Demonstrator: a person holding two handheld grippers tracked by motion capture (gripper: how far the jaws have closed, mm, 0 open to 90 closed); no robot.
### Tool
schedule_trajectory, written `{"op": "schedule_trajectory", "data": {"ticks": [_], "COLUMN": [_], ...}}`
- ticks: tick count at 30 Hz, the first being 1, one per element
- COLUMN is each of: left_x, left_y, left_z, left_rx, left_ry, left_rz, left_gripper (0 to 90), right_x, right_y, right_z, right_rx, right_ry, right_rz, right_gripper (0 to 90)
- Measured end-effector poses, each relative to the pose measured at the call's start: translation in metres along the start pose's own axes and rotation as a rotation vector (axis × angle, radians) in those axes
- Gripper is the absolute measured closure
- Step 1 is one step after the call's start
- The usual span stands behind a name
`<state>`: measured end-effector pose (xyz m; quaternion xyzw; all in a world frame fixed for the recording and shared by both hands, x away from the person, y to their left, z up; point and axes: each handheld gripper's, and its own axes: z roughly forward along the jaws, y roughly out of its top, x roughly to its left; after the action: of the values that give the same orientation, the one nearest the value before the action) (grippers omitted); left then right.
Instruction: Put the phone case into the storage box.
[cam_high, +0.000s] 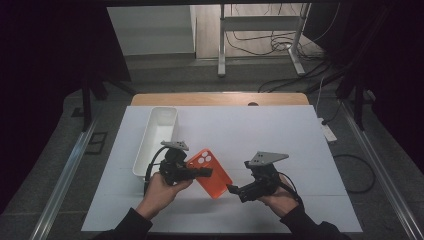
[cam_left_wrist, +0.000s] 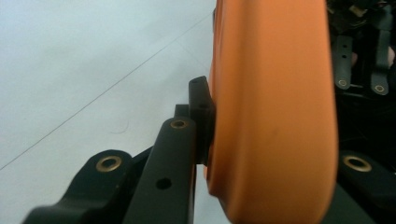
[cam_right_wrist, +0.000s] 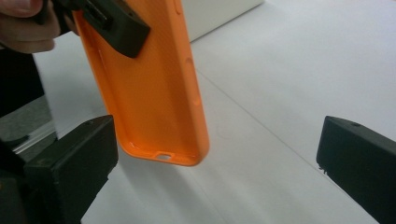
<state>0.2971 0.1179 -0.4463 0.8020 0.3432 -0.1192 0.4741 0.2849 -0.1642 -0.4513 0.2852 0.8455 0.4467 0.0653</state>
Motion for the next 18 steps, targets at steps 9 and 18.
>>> {"op": "schedule_trajectory", "data": {"ticks": [9,18], "left_x": [-0.004,-0.011], "left_y": [0.001,0.003], "left_z": [0.003,0.007], "left_rx": [0.005,0.01], "left_ry": [-0.053,-0.112], "left_rz": [0.033,0.061], "left_gripper": [84.0,83.9], "right_x": [0.01,0.018], "right_y": [0.002,0.005], "right_z": [0.007,0.013], "right_rx": [0.056,0.106], "right_ry": [0.078,0.121], "right_rz": [-0.023,-0.014], "right_gripper": [0.6,0.4]}}
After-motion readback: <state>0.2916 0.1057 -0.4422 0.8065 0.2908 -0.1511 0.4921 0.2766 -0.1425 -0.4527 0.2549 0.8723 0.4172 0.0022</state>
